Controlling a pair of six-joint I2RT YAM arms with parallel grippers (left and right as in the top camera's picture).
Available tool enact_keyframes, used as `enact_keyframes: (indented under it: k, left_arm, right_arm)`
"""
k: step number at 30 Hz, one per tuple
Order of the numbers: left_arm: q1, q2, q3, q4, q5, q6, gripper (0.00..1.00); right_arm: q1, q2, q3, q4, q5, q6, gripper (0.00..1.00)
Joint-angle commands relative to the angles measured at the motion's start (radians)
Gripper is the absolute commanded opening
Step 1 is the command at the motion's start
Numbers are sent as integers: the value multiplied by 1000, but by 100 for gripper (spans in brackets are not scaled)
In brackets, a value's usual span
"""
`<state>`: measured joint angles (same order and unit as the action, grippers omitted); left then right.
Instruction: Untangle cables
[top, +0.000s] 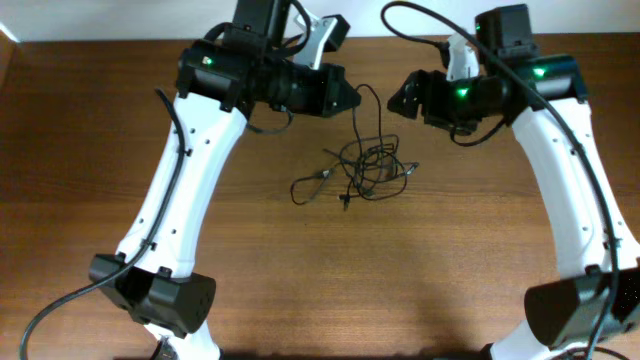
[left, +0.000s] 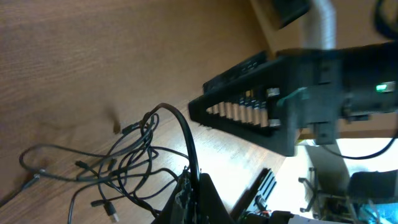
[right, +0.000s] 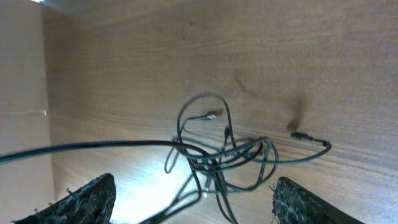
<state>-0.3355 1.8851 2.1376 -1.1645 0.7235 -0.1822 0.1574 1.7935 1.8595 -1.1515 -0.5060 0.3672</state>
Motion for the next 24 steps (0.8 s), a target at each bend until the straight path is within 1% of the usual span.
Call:
enact_keyframes:
  k: [1, 2, 5, 9, 12, 14, 17, 18, 19, 20, 21, 23, 24]
  left_arm:
    - [70, -34, 12, 46, 140, 6, 0]
    - [92, -40, 12, 93, 187, -55, 0]
    - [99, -62, 12, 162, 280, -130, 0]
    - [99, -79, 12, 163, 280, -148, 0]
    - [99, -79, 12, 167, 304, -166, 0]
    - [99, -79, 12, 195, 373, -170, 0]
    - [100, -79, 12, 214, 435, -192, 0]
    - [105, -79, 12, 219, 460, -199, 0]
    - [119, -80, 12, 239, 489, -200, 0]
    - [148, -84, 12, 257, 493, -214, 0]
    - [197, -90, 12, 276, 487, -222, 0]
    - [289, -94, 12, 273, 408, -221, 0]
    - [349, -94, 12, 265, 301, -206, 0]
  right_arm:
    - [8, 45, -9, -13, -12, 16, 82]
    - [16, 66, -9, -10, -14, 16, 81]
    - [48, 126, -9, 53, -26, 16, 80]
    - [61, 144, -9, 83, -44, 17, 80]
    - [79, 178, -9, 148, -48, 65, 75]
    - [110, 215, -9, 204, -47, 112, 71]
    - [124, 256, -9, 298, -48, 190, 65]
    - [124, 272, -9, 314, -48, 211, 58]
    - [122, 277, -9, 308, -39, 210, 49]
    - [118, 277, -9, 291, -23, 210, 32]
    - [96, 277, -9, 233, 40, 210, 6]
    - [51, 277, -9, 157, 100, 171, 4]
    - [10, 272, -9, 121, 100, 105, 4]
